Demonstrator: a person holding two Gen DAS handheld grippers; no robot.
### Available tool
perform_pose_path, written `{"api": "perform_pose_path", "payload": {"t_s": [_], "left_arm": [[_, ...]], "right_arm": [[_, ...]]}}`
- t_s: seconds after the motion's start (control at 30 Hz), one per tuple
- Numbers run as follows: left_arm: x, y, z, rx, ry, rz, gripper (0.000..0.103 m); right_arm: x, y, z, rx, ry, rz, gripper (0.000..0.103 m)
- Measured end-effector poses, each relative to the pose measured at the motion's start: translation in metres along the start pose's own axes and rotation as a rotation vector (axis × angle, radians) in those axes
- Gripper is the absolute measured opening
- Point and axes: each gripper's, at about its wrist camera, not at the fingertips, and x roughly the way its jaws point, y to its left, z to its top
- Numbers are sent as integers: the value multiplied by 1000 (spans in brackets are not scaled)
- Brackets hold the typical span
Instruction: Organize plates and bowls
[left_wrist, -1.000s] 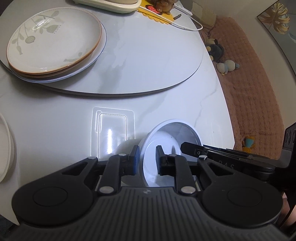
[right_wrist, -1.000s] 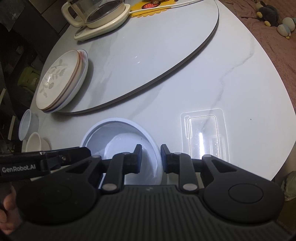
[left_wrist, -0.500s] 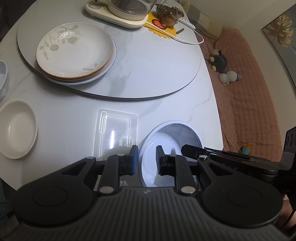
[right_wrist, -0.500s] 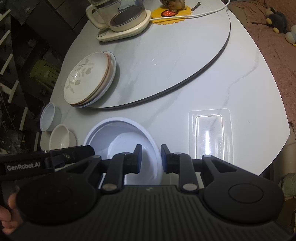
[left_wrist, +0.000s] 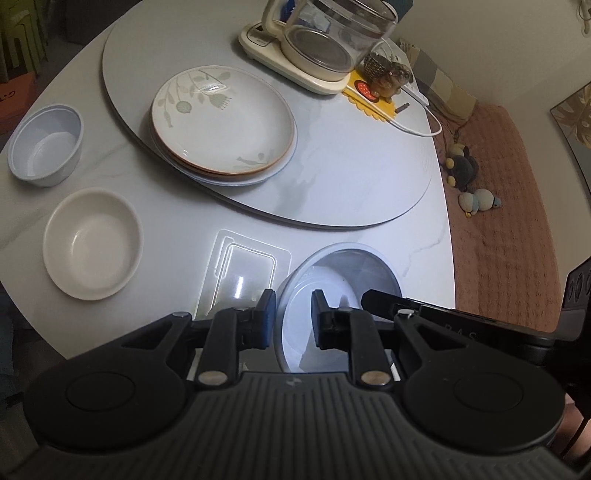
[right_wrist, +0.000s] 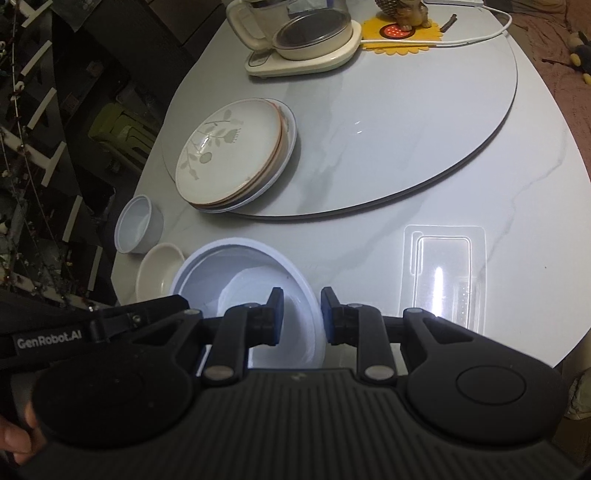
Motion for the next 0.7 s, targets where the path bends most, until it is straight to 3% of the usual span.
{"api": "perform_pose_path", "payload": {"t_s": [0.3, 0.43, 0.7], "left_arm": [[-32, 47, 38, 19, -37, -2, 22], [-37, 78, 59, -17, -48, -16, 22], [-36, 131, 81, -48, -35, 9, 22]], "right_arm": [[13, 58, 23, -13, -36, 25, 25], [26, 82, 34, -17, -40, 31, 25], [68, 122, 38, -30, 19, 22, 25]]}}
